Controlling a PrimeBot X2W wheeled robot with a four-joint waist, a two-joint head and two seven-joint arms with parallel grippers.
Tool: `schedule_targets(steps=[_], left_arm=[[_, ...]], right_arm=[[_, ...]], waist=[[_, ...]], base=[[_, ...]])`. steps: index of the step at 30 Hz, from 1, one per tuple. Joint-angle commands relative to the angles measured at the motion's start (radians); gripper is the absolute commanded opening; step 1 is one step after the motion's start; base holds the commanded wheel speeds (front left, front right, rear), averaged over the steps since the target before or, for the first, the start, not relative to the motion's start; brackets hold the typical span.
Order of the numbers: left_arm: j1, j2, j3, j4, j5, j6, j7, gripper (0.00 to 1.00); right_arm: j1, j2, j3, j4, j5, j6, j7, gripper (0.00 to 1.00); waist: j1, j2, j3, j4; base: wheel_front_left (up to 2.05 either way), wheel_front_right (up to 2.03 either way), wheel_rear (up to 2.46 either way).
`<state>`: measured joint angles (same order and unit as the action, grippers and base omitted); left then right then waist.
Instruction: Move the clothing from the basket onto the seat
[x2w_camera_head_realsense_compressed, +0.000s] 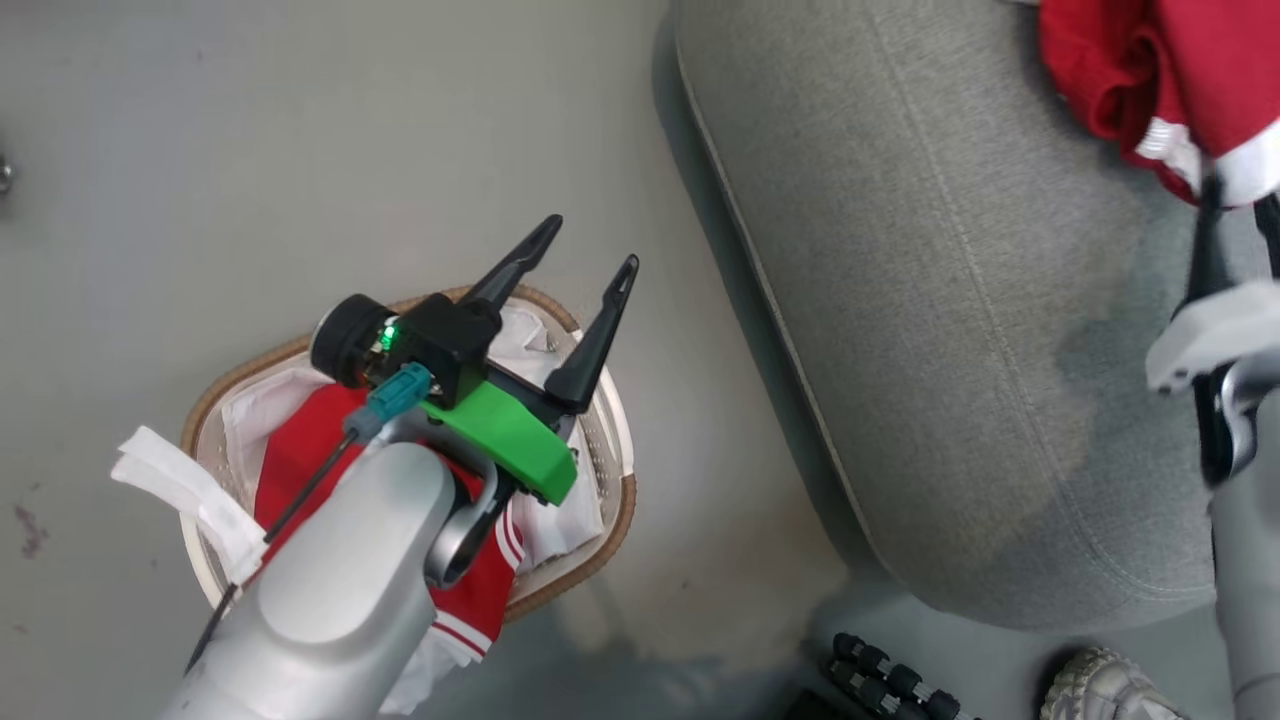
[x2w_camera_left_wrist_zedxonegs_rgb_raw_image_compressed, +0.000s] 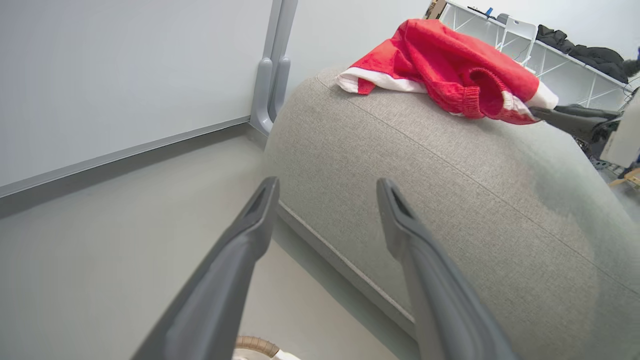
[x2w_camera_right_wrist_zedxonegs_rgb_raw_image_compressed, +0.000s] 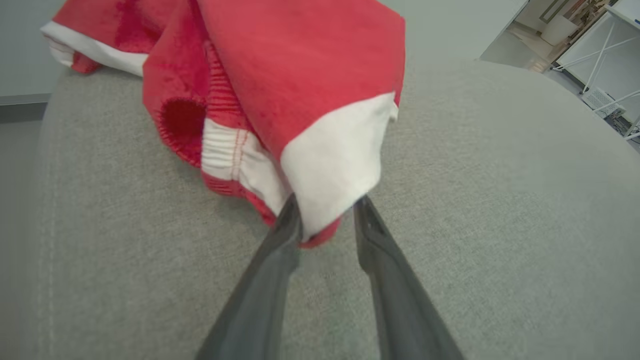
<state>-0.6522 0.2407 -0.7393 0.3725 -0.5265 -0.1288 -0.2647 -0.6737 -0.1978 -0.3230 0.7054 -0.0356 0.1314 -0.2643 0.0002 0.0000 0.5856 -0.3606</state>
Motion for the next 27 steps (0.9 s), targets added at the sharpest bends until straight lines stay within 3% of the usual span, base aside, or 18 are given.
schedule_targets(steps=[1,12,19,27], left_arm=[[0.019,-0.009,0.001,-0.005,0.012,-0.003,0.0,1.0],[0.094,-0.071,0.011,0.008,0.022,-0.003,0.001,1.0],[0.157,-0.105,0.082,0.021,0.049,-0.003,0.001,1.0],[0.228,-0.131,0.214,0.031,0.091,-0.002,0.001,1.0]], right_arm=[[0.043,0.002,-0.019,-0.016,0.014,-0.002,0.0,1.0],[0.214,0.075,-0.071,-0.186,0.063,-0.001,0.0,1.0],[0.268,0.099,0.043,-0.301,0.087,-0.001,0.0,1.0],[0.272,0.103,0.165,-0.359,0.123,-0.001,0.0,1.0]], waist=[[-0.0002,0.0,-0.052,-0.025],[-0.0002,0.0,-0.202,-0.036],[-0.0002,0.0,-0.28,0.009],[-0.0002,0.0,-0.345,0.116]], base=[[0.0,0.0,0.0],[0.0,0.0,0.0],[0.0,0.0,0.0],[0.0,0.0,0.0]])
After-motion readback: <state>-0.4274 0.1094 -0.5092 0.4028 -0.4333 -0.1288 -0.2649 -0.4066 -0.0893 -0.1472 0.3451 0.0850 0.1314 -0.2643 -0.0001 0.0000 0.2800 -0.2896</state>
